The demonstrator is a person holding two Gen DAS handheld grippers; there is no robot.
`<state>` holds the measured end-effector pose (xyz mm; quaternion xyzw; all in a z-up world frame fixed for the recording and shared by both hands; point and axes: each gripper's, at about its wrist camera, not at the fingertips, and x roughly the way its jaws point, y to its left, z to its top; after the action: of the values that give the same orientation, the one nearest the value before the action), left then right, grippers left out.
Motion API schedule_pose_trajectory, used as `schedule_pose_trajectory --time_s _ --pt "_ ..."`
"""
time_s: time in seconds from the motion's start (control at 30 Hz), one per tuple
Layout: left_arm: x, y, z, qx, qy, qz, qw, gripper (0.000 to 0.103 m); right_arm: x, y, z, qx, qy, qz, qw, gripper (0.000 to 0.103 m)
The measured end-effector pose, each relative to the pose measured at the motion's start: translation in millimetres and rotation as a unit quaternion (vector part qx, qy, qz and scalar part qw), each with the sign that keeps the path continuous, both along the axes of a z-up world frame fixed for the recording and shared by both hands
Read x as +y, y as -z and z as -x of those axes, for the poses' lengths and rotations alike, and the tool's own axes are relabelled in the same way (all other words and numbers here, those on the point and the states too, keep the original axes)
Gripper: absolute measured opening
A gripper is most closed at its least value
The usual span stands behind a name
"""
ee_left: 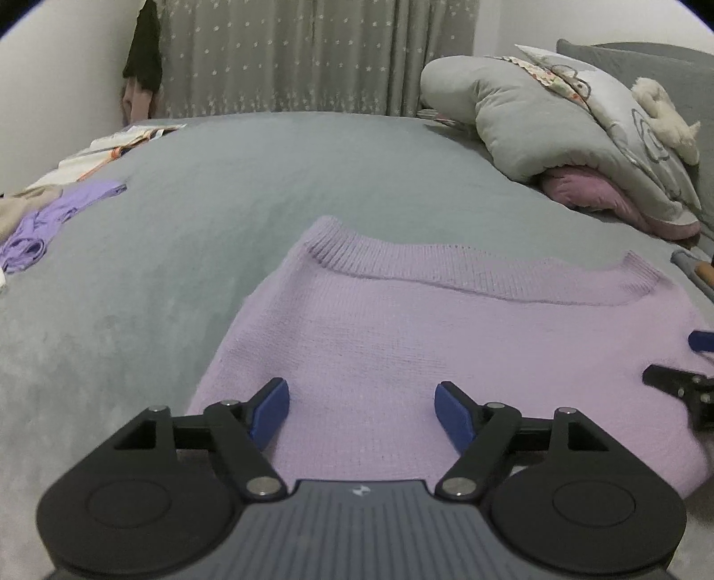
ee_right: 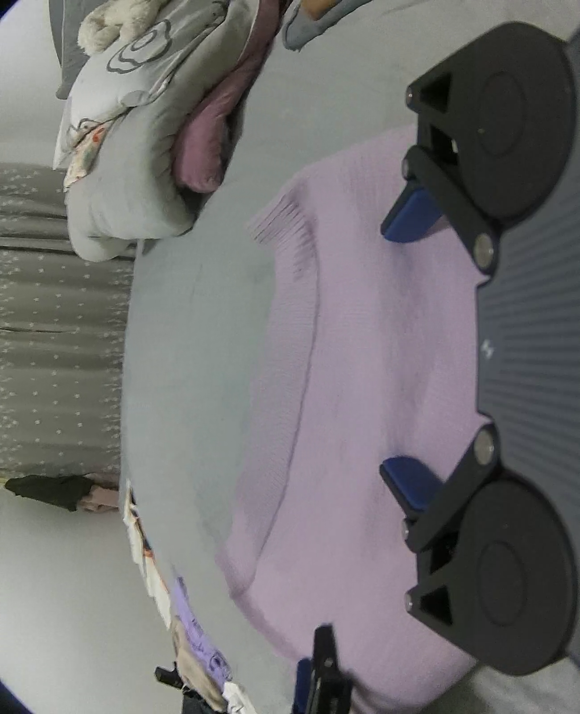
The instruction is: Fold clothes
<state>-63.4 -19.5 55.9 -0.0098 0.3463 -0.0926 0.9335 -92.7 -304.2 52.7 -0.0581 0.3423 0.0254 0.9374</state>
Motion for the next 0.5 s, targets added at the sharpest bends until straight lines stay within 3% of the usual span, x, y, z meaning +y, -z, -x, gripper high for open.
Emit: schedule_pose_trajectory --time_s 0.2,0.33,0.43,0.5 --pt "21 4 -6 0.005 -0.01 0.0 0.9999 0.072 -39 1 1 0.001 0.059 0.059 0.997 0.103" --pt "33 -1 -8 0.013 -0.007 0.016 0.9998 0.07 -82 4 4 0.016 0.105 0.021 0.994 0.103" --pt "45 -9 -9 0.006 -0.02 0.022 0.9995 0.068 -94 4 11 0.014 0.116 0.024 0.993 0.103" --pt "55 -15 -9 -0.003 -0.063 -0.011 0.9979 0.07 -99 2 15 0.011 0.12 0.03 0.992 0.103"
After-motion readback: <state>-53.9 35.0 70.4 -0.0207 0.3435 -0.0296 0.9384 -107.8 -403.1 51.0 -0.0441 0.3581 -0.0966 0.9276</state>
